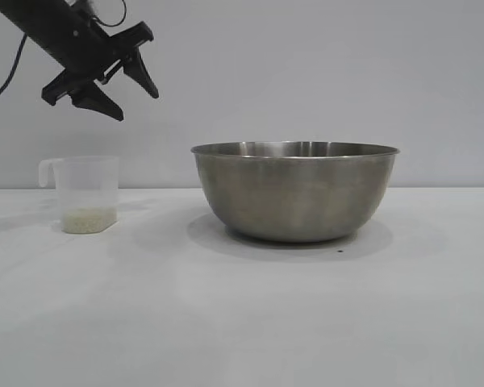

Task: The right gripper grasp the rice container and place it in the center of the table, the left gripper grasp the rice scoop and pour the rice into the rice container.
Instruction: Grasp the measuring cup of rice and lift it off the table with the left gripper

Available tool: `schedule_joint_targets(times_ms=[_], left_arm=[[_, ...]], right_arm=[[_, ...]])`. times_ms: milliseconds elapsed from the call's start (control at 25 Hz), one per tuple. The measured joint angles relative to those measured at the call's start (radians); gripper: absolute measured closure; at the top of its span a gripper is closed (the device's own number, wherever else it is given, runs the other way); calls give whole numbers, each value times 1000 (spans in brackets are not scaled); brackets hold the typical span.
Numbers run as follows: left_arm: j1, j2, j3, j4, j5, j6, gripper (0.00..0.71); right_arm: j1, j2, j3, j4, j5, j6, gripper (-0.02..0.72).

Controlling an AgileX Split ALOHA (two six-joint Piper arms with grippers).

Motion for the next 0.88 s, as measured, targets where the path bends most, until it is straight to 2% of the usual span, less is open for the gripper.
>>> schedule_joint_targets(times_ms=[160, 400, 600, 800, 880], left_arm=[[37, 0, 0, -114, 51, -6, 252], [57, 0, 0, -132, 82, 6, 252], [59, 0, 0, -16, 125, 98, 252], [65, 0, -2, 173, 146, 125, 252], [77, -7, 11, 197, 150, 131, 252]], right_arm=[[0, 0, 0, 0, 0, 0, 178], [0, 0, 0, 0, -2, 0, 178], [0, 0, 0, -2, -2, 0, 178], [0, 0, 0, -2, -2, 0, 178], [0, 0, 0, -2, -2, 0, 178]])
